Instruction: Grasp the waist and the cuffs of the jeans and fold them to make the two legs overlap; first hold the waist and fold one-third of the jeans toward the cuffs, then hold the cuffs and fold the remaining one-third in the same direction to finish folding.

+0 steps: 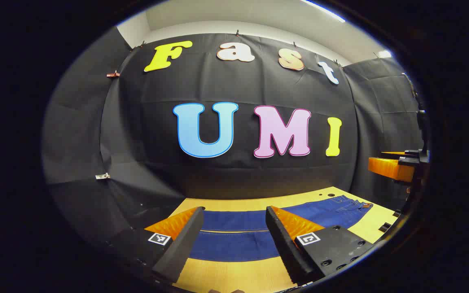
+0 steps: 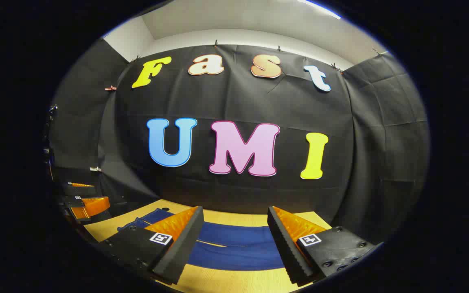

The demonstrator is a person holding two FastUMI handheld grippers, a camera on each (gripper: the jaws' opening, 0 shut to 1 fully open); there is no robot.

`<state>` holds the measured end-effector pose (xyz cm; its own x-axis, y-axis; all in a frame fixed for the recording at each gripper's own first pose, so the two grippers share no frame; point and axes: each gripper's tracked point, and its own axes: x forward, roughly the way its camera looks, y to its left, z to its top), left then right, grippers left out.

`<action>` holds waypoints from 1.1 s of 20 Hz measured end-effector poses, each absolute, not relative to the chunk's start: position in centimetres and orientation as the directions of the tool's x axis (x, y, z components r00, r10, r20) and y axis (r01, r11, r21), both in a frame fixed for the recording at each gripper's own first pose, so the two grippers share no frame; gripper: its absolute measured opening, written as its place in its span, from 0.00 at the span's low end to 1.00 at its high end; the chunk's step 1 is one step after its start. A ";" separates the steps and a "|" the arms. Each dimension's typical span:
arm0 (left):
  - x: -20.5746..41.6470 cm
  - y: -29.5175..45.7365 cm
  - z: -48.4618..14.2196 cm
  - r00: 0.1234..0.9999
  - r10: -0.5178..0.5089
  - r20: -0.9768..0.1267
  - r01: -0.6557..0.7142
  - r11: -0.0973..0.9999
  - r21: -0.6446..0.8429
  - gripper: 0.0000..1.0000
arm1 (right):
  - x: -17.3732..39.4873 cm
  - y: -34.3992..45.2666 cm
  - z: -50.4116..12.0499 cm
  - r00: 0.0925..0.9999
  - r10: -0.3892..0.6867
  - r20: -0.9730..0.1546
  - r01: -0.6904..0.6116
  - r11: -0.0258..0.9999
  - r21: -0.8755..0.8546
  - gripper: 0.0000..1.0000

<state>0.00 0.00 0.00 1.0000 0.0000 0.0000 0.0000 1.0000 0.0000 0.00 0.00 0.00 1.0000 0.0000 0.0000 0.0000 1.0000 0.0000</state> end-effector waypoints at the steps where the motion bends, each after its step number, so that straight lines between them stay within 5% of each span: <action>1: 0.1 -0.1 0.0 1.000 -0.002 -0.003 0.002 1.000 -0.004 0.96 | -0.2 -0.1 0.0 1.000 -0.003 0.000 0.003 1.000 0.002 0.96; 22: 1.8 -2.5 -3.4 0.996 -0.042 -0.082 0.044 0.999 0.024 0.96 | 0.4 -2.8 -0.9 0.999 -0.025 -0.019 0.025 1.000 -0.009 0.96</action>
<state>1.84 -2.50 -3.41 0.9957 -0.0422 -0.0822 0.0444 0.9987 0.0244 0.37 -2.78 -0.89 0.9995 -0.0252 -0.0193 0.0251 0.9996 -0.0093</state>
